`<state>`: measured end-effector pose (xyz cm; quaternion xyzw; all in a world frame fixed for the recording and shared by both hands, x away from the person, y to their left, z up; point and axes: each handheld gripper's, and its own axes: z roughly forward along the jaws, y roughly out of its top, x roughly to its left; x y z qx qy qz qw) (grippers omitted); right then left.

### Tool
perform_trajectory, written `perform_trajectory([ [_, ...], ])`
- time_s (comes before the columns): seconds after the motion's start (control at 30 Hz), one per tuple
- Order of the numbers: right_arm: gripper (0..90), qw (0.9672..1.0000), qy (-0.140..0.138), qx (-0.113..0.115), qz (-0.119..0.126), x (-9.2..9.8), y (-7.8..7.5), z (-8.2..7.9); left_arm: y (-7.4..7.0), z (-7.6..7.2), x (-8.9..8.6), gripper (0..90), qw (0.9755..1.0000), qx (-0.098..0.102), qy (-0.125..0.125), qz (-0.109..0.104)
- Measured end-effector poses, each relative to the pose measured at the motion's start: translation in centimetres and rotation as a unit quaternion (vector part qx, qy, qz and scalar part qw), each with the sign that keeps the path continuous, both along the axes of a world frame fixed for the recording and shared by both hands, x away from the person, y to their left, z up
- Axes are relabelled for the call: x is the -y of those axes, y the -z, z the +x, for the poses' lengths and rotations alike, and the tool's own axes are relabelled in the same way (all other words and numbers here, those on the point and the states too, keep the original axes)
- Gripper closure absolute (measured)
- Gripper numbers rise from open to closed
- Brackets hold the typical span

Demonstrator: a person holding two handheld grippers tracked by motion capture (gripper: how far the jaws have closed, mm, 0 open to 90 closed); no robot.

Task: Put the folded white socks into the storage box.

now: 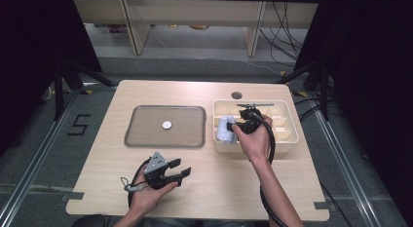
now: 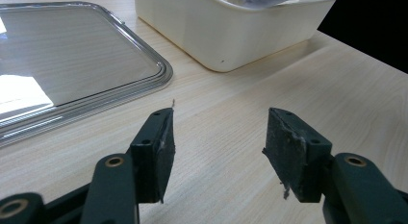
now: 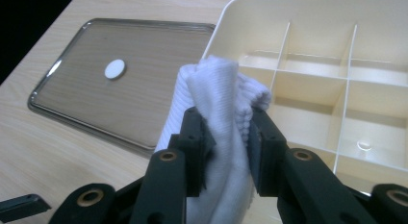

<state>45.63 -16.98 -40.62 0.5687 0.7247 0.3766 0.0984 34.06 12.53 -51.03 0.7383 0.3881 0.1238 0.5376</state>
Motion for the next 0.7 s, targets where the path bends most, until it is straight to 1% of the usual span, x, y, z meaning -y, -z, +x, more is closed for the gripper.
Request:
perform_trajectory([
  [0.03, 71.3, 1.0, -0.005, -0.001, -0.007, 0.1, 0.0, 0.2, 0.0, 0.0, 0.0, 43.1, 1.0, 0.002, 0.002, 0.003],
  [0.1, 71.3, 0.9997, -0.014, 0.008, -0.019, 0.0, 0.3, 0.7, 0.0, 0.0, 0.0, 43.1, 1.0, 0.0, 0.0, 0.002],
  [0.17, 71.2, 0.9994, -0.008, -0.002, -0.033, -0.3, 0.4, 0.9, 0.0, 0.0, 0.0, 43.1, 1.0, 0.002, 0.003, 0.003],
  [0.2, 71.2, 0.9991, -0.013, 0.002, -0.04, -0.3, 0.7, 1.1, 0.0, 0.0, 0.0, 43.0, 1.0, 0.002, 0.004, 0.002],
  [0.23, 71.2, 0.9992, -0.014, -0.001, -0.037, -0.4, 0.8, 1.2, 0.0, 0.0, -0.1, 43.0, 1.0, 0.001, 0.004, 0.003],
  [0.27, 71.2, 0.9992, -0.012, 0.003, -0.039, -0.6, 0.9, 1.3, 0.0, 0.0, 0.0, 43.0, 1.0, -0.002, 0.002, 0.001],
  [0.3, 71.2, 0.9989, -0.014, -0.005, -0.044, -0.6, 0.9, 1.4, 0.0, 0.0, 0.0, 43.0, 1.0, -0.003, 0.002, 0.0],
  [0.33, 71.2, 0.9986, -0.014, -0.001, -0.051, -0.7, 1.2, 1.5, 0.0, 0.0, 0.0, 43.0, 1.0, -0.004, 0.003, 0.0],
  [0.37, 71.2, 0.9986, -0.017, -0.006, -0.051, -0.8, 1.2, 1.6, 0.0, 0.0, 0.0, 43.0, 1.0, -0.003, 0.004, 0.001],
  [0.4, 71.2, 0.9987, -0.014, -0.009, -0.048, -1.0, 1.4, 1.6, 0.0, 0.0, 0.1, 43.0, 1.0, -0.004, 0.004, 0.0],
  [0.43, 71.1, 0.998, -0.013, -0.023, -0.057, -1.2, 1.4, 1.7, 0.0, 0.0, 0.1, 42.9, 1.0, -0.004, 0.004, 0.0],
  [0.47, 71.1, 0.9976, -0.006, -0.032, -0.062, -1.5, 1.5, 1.7, 0.0, 0.0, 0.1, 42.9, 1.0, -0.003, 0.004, 0.0],
  [0.5, 71.1, 0.9971, -0.011, -0.031, -0.068, -1.4, 1.8, 1.8, 0.0, -0.1, 0.1, 42.9, 1.0, -0.005, 0.002, -0.001],
  [0.53, 71.1, 0.9969, -0.014, -0.031, -0.071, -1.5, 2.0, 1.9, 0.0, 0.0, 0.0, 42.9, 1.0, -0.004, 0.004, 0.0],
  [0.57, 71.0, 0.9968, -0.022, -0.023, -0.073, -1.4, 2.3, 2.1, 0.0, 0.0, 0.0, 42.8, 1.0, -0.005, 0.004, 0.0],
  [0.6, 71.0, 0.9968, -0.025, -0.023, -0.073, -1.3, 2.5, 2.2, 0.0, 0.0, 0.0, 42.8, 1.0, -0.006, 0.004, 0.0],
  [0.63, 71.0, 0.9964, -0.016, -0.028, -0.078, -1.5, 2.6, 2.2, 0.1, 0.0, 0.0, 42.8, 1.0, -0.005, 0.006, -0.003],
  [0.7, 70.9, 0.9964, -0.017, -0.026, -0.079, -1.4, 2.7, 2.3, 0.1, 0.1, 0.0, 42.8, 0.9999, -0.006, 0.008, -0.006],
])
